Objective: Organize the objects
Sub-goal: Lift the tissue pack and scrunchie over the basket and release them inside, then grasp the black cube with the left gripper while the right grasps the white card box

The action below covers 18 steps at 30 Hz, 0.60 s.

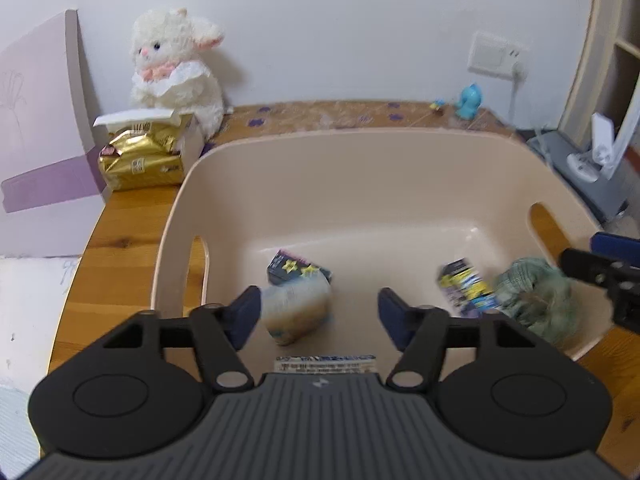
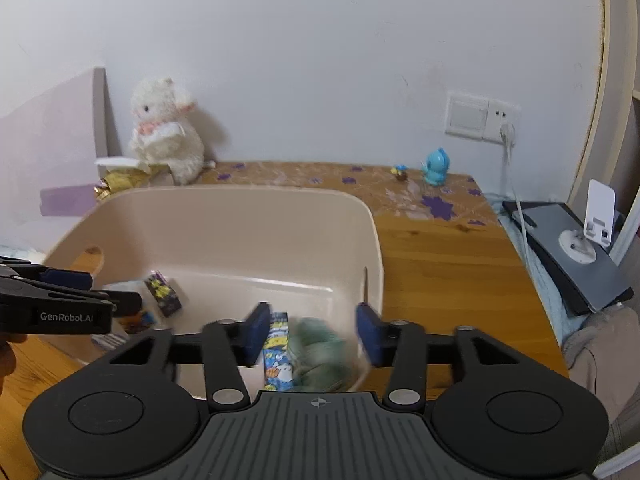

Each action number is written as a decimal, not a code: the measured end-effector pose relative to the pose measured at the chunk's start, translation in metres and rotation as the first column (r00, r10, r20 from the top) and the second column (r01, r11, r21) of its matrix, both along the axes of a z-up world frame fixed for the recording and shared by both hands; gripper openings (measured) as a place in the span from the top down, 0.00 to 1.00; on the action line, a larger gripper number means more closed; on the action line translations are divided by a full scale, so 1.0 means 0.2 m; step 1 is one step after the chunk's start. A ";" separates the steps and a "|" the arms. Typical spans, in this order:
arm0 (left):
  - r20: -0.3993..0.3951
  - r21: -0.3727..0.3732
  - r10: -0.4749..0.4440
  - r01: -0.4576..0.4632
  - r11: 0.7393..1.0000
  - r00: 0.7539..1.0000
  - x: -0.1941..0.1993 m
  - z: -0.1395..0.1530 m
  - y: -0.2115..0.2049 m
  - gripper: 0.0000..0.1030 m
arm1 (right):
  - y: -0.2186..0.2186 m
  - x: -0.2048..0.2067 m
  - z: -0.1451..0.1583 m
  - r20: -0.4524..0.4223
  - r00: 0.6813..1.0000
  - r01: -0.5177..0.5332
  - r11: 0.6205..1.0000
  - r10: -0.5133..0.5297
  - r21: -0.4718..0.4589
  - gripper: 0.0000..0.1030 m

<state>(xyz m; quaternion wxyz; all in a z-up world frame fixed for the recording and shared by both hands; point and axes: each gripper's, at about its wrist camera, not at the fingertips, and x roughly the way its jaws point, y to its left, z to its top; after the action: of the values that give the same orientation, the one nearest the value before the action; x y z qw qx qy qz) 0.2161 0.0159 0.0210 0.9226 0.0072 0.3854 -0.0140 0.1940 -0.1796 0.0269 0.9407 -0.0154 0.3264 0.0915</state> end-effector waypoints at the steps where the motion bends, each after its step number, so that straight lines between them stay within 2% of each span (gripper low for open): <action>1: 0.011 0.004 0.002 -0.002 1.000 1.000 -0.02 0.02 0.00 0.24 | 0.01 -0.02 0.01 0.017 1.000 -0.004 1.000 0.004 0.000 0.34; 2: 0.024 0.013 0.004 -0.004 1.000 1.000 -0.03 0.03 0.00 0.23 | 0.01 -0.04 0.03 0.033 0.999 -0.002 1.000 0.002 -0.007 0.26; 4: 0.046 0.028 -0.001 -0.001 1.000 0.999 -0.07 0.07 0.00 0.22 | 0.02 -0.09 0.05 0.071 0.998 0.003 1.000 -0.001 -0.026 0.24; 7: 0.059 0.015 -0.017 0.016 1.000 0.998 -0.13 0.12 0.01 0.20 | 0.02 -0.13 0.09 0.082 0.997 -0.005 1.000 0.006 -0.018 0.21; 9: 0.059 -0.003 -0.028 0.028 1.000 0.998 -0.18 0.14 0.03 0.17 | 0.01 -0.17 0.11 0.084 0.996 -0.010 1.000 0.010 -0.005 0.11; 13: 0.061 0.009 -0.044 0.044 0.999 0.997 -0.28 0.16 0.04 0.15 | 0.01 -0.24 0.12 0.080 0.997 -0.019 1.000 0.020 -0.015 0.06; 18: 0.042 0.020 -0.070 0.069 0.997 0.997 -0.40 0.12 0.07 0.14 | 0.01 -0.33 0.06 0.031 0.999 -0.033 0.999 0.033 -0.024 0.03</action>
<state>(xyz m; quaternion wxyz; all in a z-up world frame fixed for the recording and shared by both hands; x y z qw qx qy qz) 0.1365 0.0299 0.0443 0.9295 0.0292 0.3653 -0.0423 0.1279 -0.1784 0.0389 0.9439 -0.0332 0.3121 0.1030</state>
